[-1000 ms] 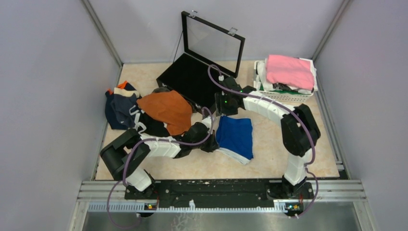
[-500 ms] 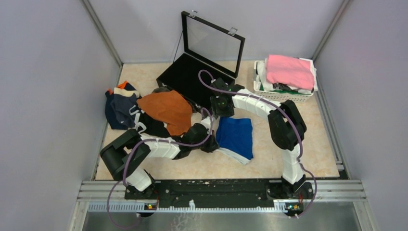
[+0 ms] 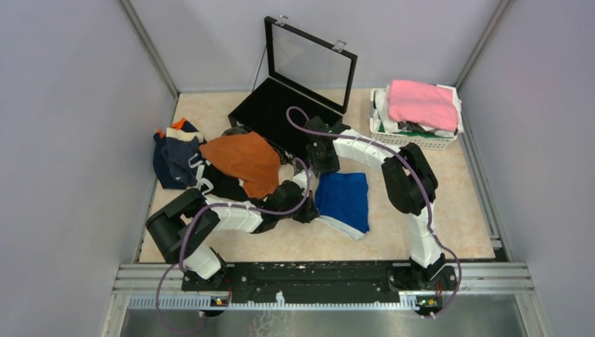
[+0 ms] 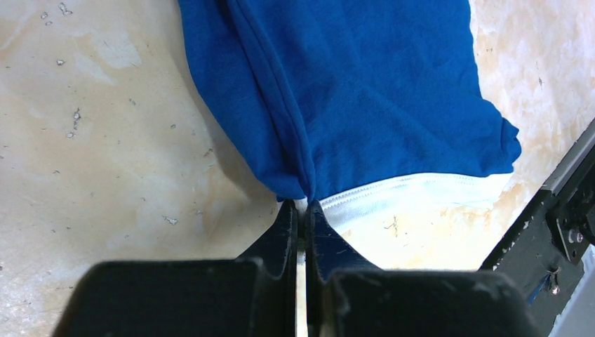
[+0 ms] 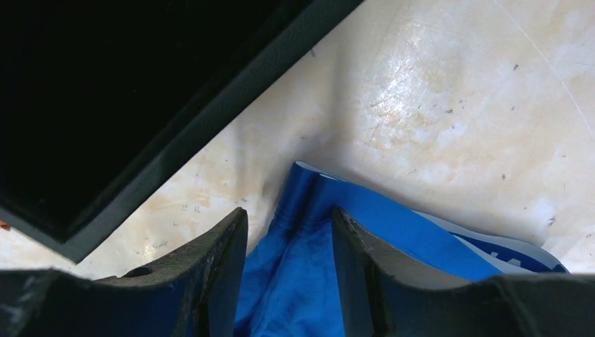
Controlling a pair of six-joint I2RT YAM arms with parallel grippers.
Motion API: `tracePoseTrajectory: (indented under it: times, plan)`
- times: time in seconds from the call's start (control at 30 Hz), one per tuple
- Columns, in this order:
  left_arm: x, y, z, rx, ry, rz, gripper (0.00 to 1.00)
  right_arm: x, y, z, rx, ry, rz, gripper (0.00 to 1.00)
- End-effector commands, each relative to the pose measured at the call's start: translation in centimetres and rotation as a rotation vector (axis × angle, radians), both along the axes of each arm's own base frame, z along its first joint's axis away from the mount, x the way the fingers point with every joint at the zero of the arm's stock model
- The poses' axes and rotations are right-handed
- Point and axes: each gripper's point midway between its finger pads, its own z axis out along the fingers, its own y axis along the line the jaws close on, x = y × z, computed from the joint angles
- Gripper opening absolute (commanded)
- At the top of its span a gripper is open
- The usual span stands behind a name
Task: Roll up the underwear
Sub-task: Fold the underwear at the center of the board.
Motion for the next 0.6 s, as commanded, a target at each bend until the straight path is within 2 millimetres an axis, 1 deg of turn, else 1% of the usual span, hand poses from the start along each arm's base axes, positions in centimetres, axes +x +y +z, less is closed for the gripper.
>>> tracePoseTrajectory:
  times: [0.0, 0.17, 0.3, 0.37, 0.47, 0.53, 0.57]
  plan:
    - [-0.4, 0.7, -1.1, 0.028, 0.011, 0.013, 0.00, 0.9, 1.0, 0.2, -0.006, -0.025, 0.023, 0.47]
    - [-0.4, 0.7, -1.2, 0.027, 0.014, 0.011, 0.00, 0.8, 0.9, -0.8, -0.026, -0.005, 0.031, 0.41]
    - [-0.4, 0.6, -1.2, 0.028, 0.015, 0.008, 0.00, 0.6, 0.7, -1.5, -0.044, 0.008, 0.034, 0.32]
    - [-0.4, 0.7, -1.3, 0.032, 0.016, 0.010, 0.00, 0.7, 0.5, -1.7, -0.051, 0.007, 0.033, 0.26]
    - [-0.5, 0.7, -1.3, 0.032, 0.018, 0.008, 0.00, 0.8, 0.4, -1.6, -0.052, -0.002, 0.025, 0.13]
    - [-0.6, 0.8, -1.2, 0.033, 0.023, 0.008, 0.00, 1.3, 0.4, -1.1, -0.046, -0.024, 0.012, 0.04]
    - [-0.7, 0.8, -1.0, 0.032, 0.024, 0.007, 0.00, 1.6, 0.4, -0.7, -0.041, -0.037, 0.004, 0.01]
